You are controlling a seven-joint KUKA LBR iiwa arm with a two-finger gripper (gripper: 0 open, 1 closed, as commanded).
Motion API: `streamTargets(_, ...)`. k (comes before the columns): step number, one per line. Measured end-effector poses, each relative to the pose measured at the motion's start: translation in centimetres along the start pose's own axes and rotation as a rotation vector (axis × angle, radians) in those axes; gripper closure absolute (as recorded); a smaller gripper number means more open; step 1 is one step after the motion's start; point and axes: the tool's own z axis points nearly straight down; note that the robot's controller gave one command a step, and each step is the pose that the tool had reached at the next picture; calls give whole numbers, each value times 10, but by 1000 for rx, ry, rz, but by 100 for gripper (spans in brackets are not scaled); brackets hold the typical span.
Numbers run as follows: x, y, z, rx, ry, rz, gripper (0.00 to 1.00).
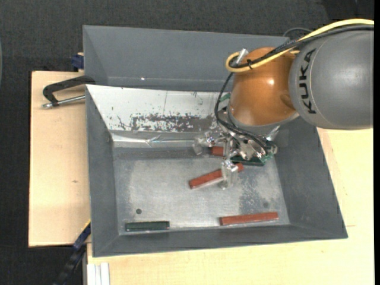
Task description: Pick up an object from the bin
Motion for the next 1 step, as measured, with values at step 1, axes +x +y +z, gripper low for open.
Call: streamTargets(1,63,-3,59,2,-7,124,100)
